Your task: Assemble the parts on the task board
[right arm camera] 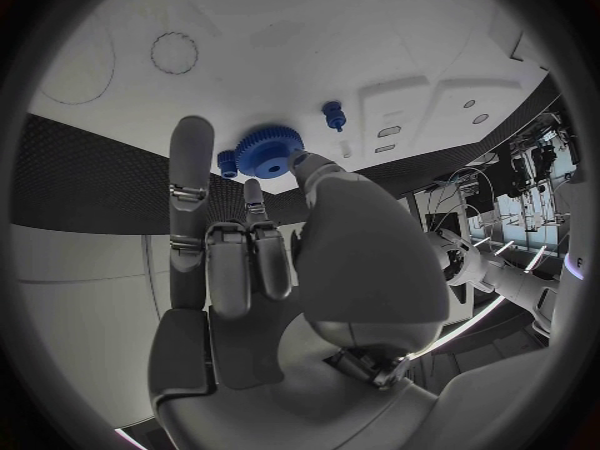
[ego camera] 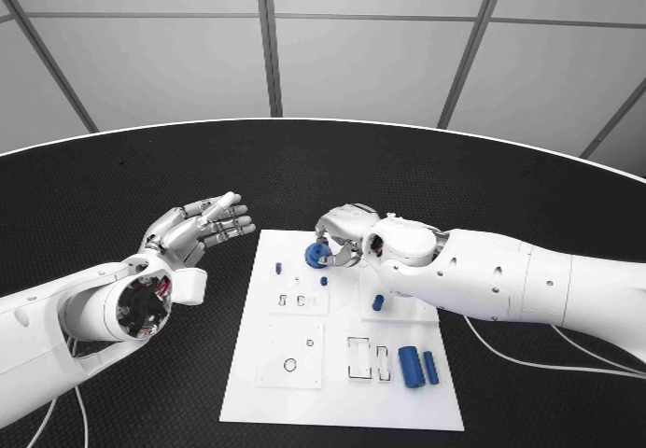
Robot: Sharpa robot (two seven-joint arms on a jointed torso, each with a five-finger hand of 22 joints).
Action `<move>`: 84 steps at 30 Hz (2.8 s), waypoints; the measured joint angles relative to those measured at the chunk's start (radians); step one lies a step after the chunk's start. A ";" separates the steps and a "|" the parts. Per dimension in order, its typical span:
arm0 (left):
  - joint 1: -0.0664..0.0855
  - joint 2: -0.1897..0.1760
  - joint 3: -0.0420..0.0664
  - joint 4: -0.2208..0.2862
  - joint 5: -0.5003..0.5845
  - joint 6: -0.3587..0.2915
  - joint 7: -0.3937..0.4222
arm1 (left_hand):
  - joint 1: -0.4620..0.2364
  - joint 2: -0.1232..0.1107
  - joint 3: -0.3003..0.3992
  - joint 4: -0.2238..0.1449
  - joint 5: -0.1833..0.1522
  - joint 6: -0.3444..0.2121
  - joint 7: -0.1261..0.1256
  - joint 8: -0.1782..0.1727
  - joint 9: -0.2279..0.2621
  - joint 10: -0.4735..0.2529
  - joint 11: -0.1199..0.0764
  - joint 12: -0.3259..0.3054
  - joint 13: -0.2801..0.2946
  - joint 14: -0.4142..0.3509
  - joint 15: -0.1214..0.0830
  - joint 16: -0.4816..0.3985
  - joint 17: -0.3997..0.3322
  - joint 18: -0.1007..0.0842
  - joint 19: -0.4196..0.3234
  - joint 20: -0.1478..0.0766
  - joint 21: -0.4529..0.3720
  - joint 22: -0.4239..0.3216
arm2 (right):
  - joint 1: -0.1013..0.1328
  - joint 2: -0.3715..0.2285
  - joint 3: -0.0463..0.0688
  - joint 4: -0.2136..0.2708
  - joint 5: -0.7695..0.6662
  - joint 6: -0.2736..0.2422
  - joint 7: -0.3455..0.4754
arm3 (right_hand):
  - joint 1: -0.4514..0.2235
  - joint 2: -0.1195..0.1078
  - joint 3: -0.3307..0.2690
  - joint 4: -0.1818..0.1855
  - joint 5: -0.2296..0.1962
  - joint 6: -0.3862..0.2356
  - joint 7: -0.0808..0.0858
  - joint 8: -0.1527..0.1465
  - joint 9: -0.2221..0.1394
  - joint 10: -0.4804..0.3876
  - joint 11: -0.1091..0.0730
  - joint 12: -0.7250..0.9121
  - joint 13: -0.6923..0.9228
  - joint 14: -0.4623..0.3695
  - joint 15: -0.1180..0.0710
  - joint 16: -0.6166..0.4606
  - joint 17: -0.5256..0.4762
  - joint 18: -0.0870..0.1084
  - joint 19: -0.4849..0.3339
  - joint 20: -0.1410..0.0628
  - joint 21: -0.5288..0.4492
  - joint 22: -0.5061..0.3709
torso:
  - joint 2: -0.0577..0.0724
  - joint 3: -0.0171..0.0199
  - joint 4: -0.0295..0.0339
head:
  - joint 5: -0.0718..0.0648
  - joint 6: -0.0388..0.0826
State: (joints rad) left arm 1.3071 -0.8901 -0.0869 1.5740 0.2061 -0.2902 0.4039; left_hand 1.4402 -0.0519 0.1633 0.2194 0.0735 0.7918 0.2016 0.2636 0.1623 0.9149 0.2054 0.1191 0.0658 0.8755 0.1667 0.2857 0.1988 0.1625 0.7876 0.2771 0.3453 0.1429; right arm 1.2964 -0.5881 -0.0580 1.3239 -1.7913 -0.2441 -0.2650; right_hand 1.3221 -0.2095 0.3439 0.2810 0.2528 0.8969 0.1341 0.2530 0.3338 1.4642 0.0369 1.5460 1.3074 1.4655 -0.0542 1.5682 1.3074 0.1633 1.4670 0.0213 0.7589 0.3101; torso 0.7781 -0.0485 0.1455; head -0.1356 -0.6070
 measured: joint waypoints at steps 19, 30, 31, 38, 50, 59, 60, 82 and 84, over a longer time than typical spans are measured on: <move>0.000 -0.004 0.000 0.002 0.000 -0.001 -0.002 | 0.000 0.000 0.000 0.000 0.000 0.000 0.000 0.000 -0.001 0.000 0.000 0.000 0.000 0.000 0.000 0.000 0.000 0.000 0.004 0.004 0.000 -0.001 | 0.000 -0.009 0.000 0.010 0.047 0.023 0.016 | -0.016 -0.011 -0.027 0.005 -0.006 -0.033 0.008 -0.034 -0.010 0.001 0.006 -0.005 0.000 0.000 0.000 0.000 0.000 0.000 0.000 0.008 0.000 -0.017 | -0.001 -0.0007 0.0000 | 0.003 -0.007; 0.000 -0.005 0.000 0.001 0.000 -0.002 -0.002 | 0.000 0.000 0.000 0.000 0.000 0.000 0.000 0.000 -0.001 0.000 0.000 0.000 0.000 0.000 0.000 0.000 0.000 0.000 0.004 0.004 0.000 -0.001 | 0.000 -0.007 0.000 -0.004 0.075 0.059 0.019 | -0.084 0.016 -0.053 0.009 0.011 -0.035 0.007 -0.053 -0.007 0.001 0.006 -0.005 0.001 0.000 0.000 0.000 0.001 0.000 0.000 0.007 0.000 -0.027 | -0.001 -0.0007 0.0011 | 0.002 -0.007; 0.000 -0.005 0.000 0.001 0.000 -0.002 -0.002 | 0.000 0.000 0.000 0.000 0.000 0.000 0.000 0.000 -0.001 0.000 0.000 0.000 0.000 0.000 0.000 0.000 0.000 0.000 0.004 0.003 0.000 -0.001 | 0.000 -0.007 -0.001 -0.005 0.075 0.059 0.018 | -0.085 0.016 -0.055 0.012 0.014 -0.035 0.006 -0.053 -0.007 0.001 0.006 -0.005 0.001 0.000 0.000 0.000 0.001 0.000 0.000 0.008 0.000 -0.027 | -0.001 -0.0008 0.0011 | 0.002 -0.008; 0.000 -0.005 0.000 -0.002 0.000 -0.002 -0.002 | 0.000 0.000 0.003 0.003 0.000 0.000 0.000 0.000 -0.001 0.000 0.000 -0.006 0.000 0.000 0.000 0.000 0.001 0.000 0.004 0.003 0.000 -0.001 | -0.001 -0.015 -0.001 -0.001 0.076 0.036 0.012 | -0.093 0.025 -0.058 0.009 0.029 -0.034 0.007 -0.057 -0.009 0.001 0.006 -0.005 0.001 0.000 0.000 0.000 0.001 0.000 0.000 0.007 0.000 -0.029 | 0.000 -0.0007 0.0000 | 0.004 -0.007; 0.000 0.001 0.000 -0.019 0.000 0.009 -0.004 | 0.000 0.000 0.003 0.003 0.000 0.000 0.000 0.000 -0.001 0.000 0.000 -0.007 0.000 0.000 0.000 0.000 0.000 0.000 0.004 0.003 0.000 -0.001 | -0.001 -0.144 0.000 0.122 0.187 -0.185 0.103 | -0.074 0.017 -0.040 -0.009 0.045 -0.032 0.005 -0.064 -0.009 0.001 0.006 0.000 0.000 0.000 0.000 0.000 0.000 0.000 0.000 0.007 -0.025 -0.085 | -0.004 0.0016 -0.0055 | -0.006 0.002; -0.001 0.017 0.000 -0.042 0.000 0.028 -0.010 | 0.001 -0.001 0.005 0.000 0.000 0.000 0.000 0.000 -0.001 0.007 0.001 -0.007 0.000 0.000 0.000 0.000 0.000 0.000 0.004 0.003 0.000 -0.002 | 0.000 -0.334 -0.001 0.164 0.489 -0.256 0.282 | 0.002 -0.005 -0.027 -0.042 0.004 -0.008 -0.001 -0.069 -0.004 0.001 0.006 -0.010 0.000 0.000 -0.010 0.000 0.000 0.000 -0.002 0.002 0.003 -0.044 | -0.013 0.0071 -0.0213 | -0.018 0.015; -0.001 0.019 0.000 -0.046 -0.001 0.032 -0.011 | 0.005 -0.005 0.006 -0.001 0.000 0.000 0.000 0.000 -0.001 0.009 -0.002 -0.007 0.000 0.000 0.000 0.000 0.001 0.000 0.004 0.003 0.000 -0.002 | 0.000 -0.360 -0.001 0.161 0.522 -0.259 0.304 | 0.007 -0.010 -0.029 -0.045 0.004 -0.007 -0.002 -0.070 -0.004 0.001 0.006 -0.010 0.000 0.000 -0.010 0.000 0.000 0.000 0.000 0.000 0.022 -0.016 | -0.014 0.0081 -0.0229 | -0.021 0.018; -0.002 0.027 -0.001 -0.067 -0.023 0.062 -0.022 | 0.014 -0.013 0.018 -0.012 0.000 0.018 0.004 0.000 -0.001 0.036 -0.007 -0.007 0.001 0.016 -0.009 0.000 0.009 0.000 0.003 0.003 0.000 -0.004 | -0.087 -0.458 -0.003 0.063 0.614 -0.266 0.385 | 0.056 -0.019 -0.036 -0.049 0.004 0.002 0.011 -0.118 -0.006 0.002 0.023 -0.014 0.000 0.001 0.020 0.000 0.000 -0.141 -0.002 0.035 0.745 0.998 | -0.016 0.0265 -0.0254 | -0.049 0.022; -0.002 0.027 -0.001 -0.067 -0.024 0.063 -0.022 | 0.014 -0.013 0.018 -0.012 0.000 0.018 0.004 0.000 -0.001 0.036 -0.007 -0.007 0.001 0.016 -0.009 0.000 0.009 0.000 0.004 0.003 0.000 -0.004 | -0.096 -0.455 -0.003 0.059 0.614 -0.262 0.382 | 0.060 -0.023 -0.039 -0.046 0.004 -0.002 0.014 -0.123 -0.006 0.001 0.028 -0.014 0.000 0.001 0.020 0.000 0.000 -0.141 0.000 0.036 0.765 0.998 | -0.016 0.0260 -0.0256 | -0.049 0.021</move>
State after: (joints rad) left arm 1.3052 -0.8632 -0.0874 1.5071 0.1826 -0.2271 0.3824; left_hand 1.4537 -0.0644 0.1811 0.2070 0.0735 0.8099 0.2054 0.2636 0.1617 0.9509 0.1980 0.1121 0.0669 0.8919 0.1576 0.2858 0.2080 0.1623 0.7911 0.2806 0.3453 0.1388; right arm 1.2008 -1.0432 -0.0612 1.3830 -1.1774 -0.5062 0.1173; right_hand 1.3819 -0.2322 0.3050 0.2349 0.2571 0.8952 0.1484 0.1295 0.3279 1.4656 0.0649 1.5323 1.3075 1.4669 -0.0337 1.5682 1.3075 0.0224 1.4667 0.0575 1.5242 1.3082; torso 0.7625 -0.0225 0.1199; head -0.1845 -0.5862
